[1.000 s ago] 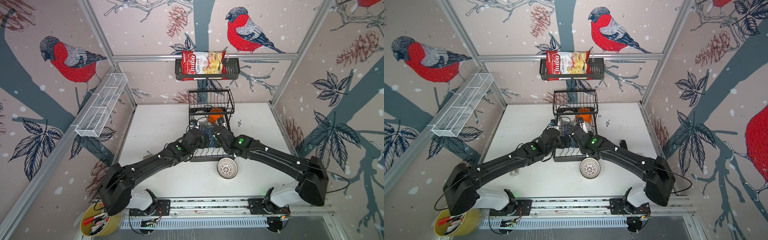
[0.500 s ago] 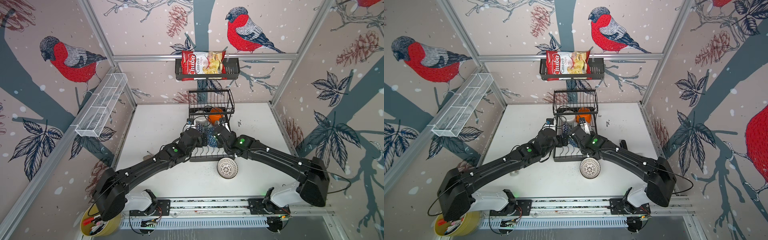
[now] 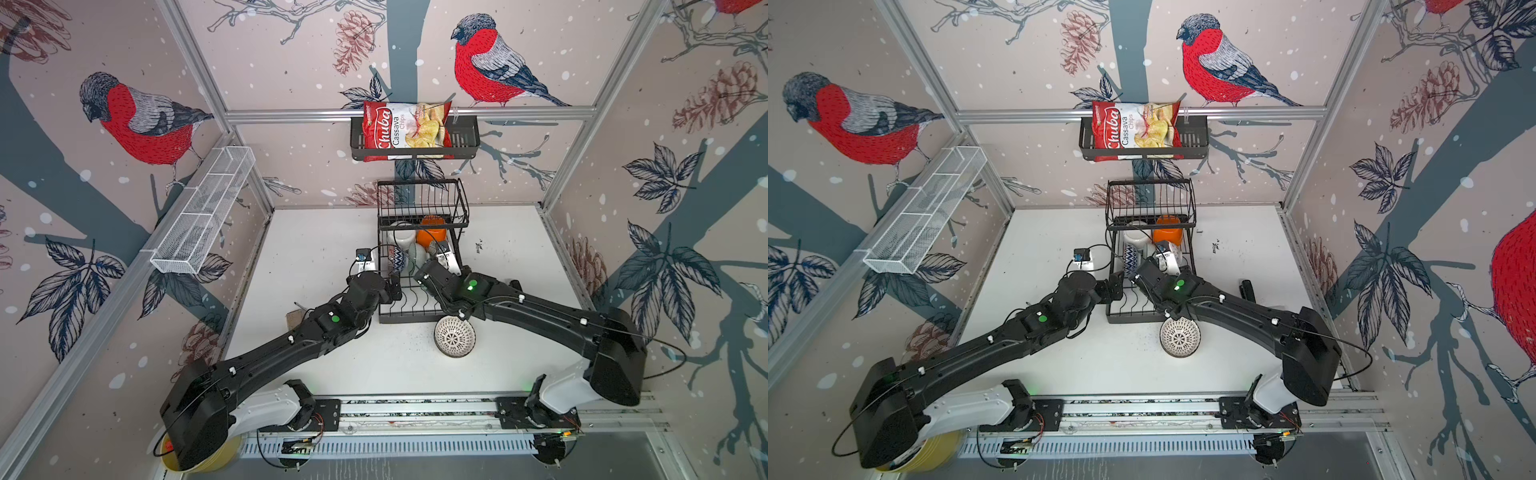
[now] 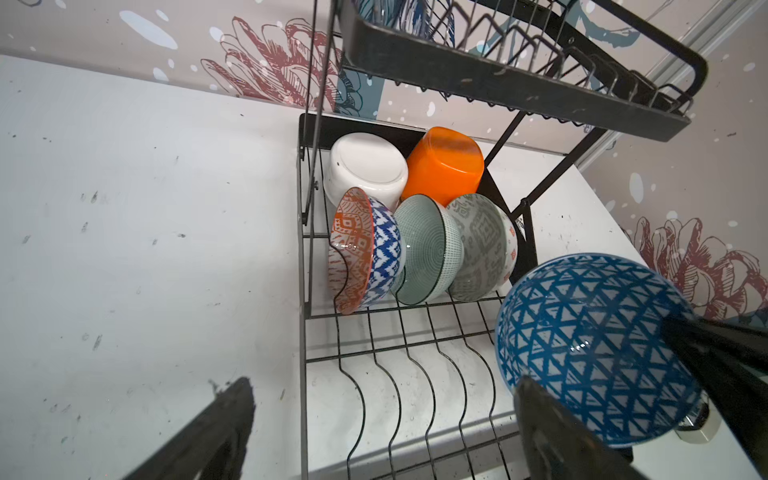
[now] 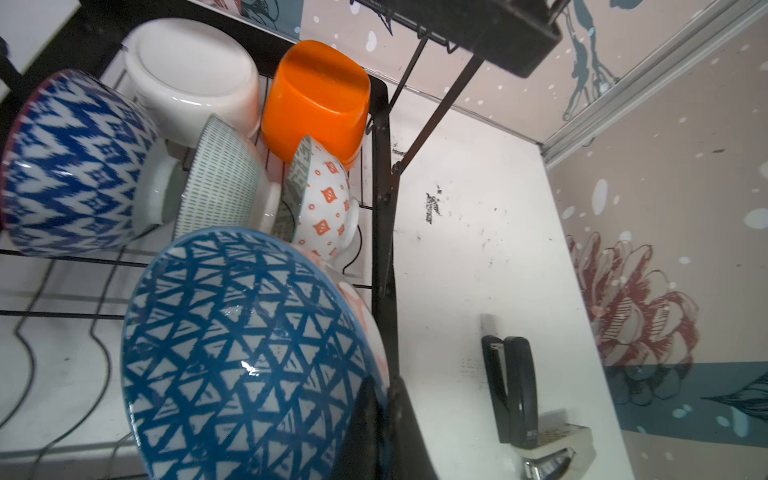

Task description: Load the bowls into the dish rack

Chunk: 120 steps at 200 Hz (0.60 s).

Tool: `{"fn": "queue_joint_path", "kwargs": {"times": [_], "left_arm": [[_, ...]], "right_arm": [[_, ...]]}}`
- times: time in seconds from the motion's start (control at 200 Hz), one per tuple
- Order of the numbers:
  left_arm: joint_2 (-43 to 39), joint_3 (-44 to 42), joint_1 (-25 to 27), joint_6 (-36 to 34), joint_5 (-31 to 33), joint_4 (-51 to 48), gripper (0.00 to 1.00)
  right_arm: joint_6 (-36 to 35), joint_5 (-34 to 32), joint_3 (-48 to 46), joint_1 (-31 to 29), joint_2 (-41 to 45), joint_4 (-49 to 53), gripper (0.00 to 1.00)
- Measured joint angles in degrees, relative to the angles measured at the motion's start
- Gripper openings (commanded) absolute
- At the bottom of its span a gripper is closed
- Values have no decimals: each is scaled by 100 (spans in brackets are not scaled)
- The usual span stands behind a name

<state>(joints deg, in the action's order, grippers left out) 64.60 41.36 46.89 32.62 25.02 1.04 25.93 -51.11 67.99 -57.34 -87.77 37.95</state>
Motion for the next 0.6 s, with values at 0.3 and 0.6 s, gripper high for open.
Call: {"fn": "queue_joint_path", "kwargs": {"times": [0.3,0.6], "left_arm": [[-343,-466,-308,0,-129,413,96],[-444,-669,-750,-11,-483,529,96]], "right_arm": [[205,-647,114,-52,-710,501,0],[291,-1102,310,-177,-1416,890,0]]}}
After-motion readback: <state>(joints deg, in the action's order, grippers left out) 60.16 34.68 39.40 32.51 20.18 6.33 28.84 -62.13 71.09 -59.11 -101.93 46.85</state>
